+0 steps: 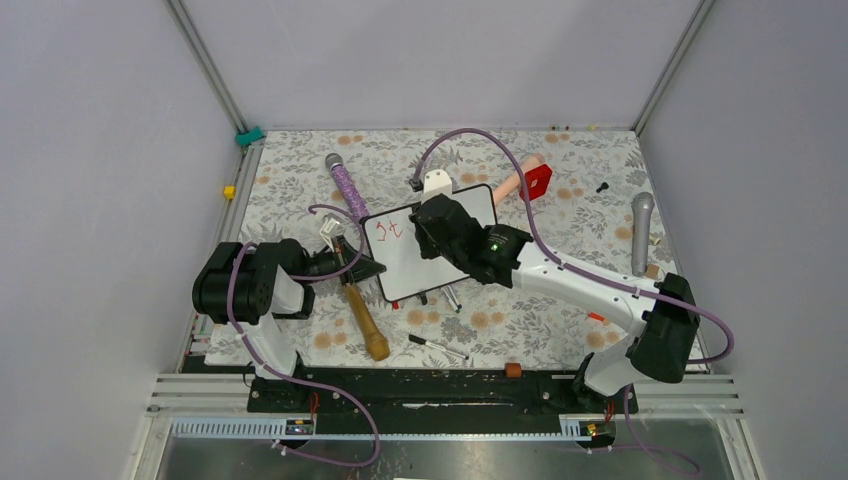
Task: Write a sentence on the whiteboard
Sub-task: Hold the whiteboard on the whiteboard stand, then write a sentence on the whiteboard.
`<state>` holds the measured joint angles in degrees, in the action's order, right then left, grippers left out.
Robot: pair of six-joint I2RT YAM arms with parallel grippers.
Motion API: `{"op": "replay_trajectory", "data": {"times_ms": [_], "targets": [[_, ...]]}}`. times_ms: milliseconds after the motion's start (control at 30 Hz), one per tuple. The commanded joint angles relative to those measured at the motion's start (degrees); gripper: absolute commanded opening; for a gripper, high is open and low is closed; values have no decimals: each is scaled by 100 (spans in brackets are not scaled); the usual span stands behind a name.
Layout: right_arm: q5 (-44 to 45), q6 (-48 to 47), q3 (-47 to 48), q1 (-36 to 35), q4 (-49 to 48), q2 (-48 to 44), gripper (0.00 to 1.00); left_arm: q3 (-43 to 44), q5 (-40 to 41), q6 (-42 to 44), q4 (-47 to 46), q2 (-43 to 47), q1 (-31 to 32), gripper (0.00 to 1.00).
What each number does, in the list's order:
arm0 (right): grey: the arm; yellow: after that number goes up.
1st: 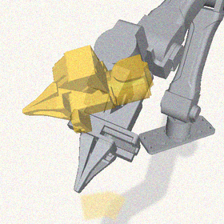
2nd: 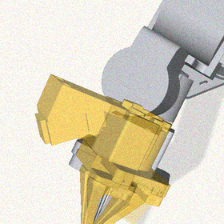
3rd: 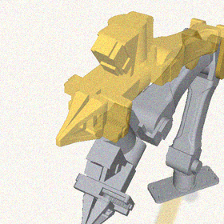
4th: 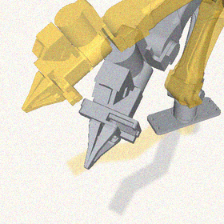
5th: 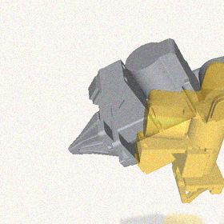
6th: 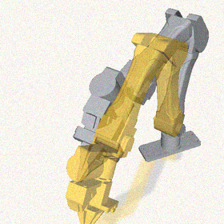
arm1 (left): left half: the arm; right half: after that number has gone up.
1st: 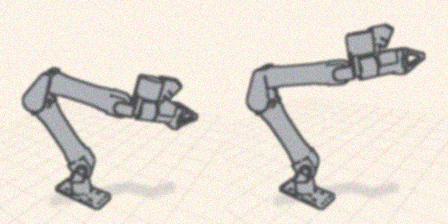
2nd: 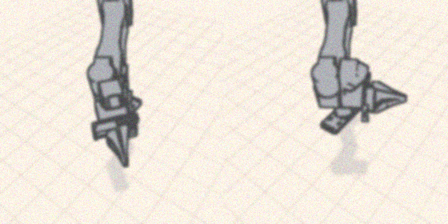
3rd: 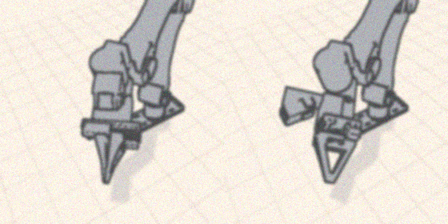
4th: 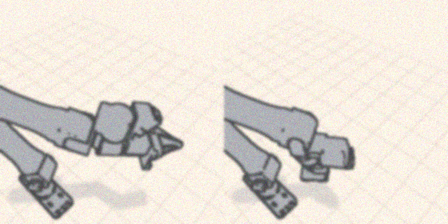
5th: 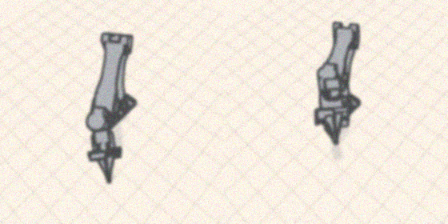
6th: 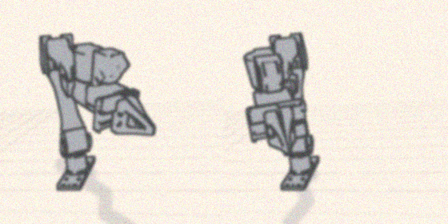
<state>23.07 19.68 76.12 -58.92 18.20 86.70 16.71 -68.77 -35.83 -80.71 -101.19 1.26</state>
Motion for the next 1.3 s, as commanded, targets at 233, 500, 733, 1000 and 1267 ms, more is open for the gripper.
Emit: {"op": "replay_trajectory", "data": {"times_ms": [233, 500, 733, 1000, 1267], "targets": [[449, -70, 96, -159, -137, -77, 0, -53, -277, 542, -367, -63, 138, 0], [600, -63, 158, -208, -174, -151, 0, -19, -325, 518, -367, -184, 155, 0], [558, 92, 70, -236, -49, -147, 0, 69, -363, 387, -366, -363, 155, 0], [592, 114, 190, -234, 176, -228, 0, 133, -409, 318, -365, -465, 149, 0], [540, 120, 285, -234, 348, -52, 0, 23, -416, 440, -367, -305, 156, 3]]}}
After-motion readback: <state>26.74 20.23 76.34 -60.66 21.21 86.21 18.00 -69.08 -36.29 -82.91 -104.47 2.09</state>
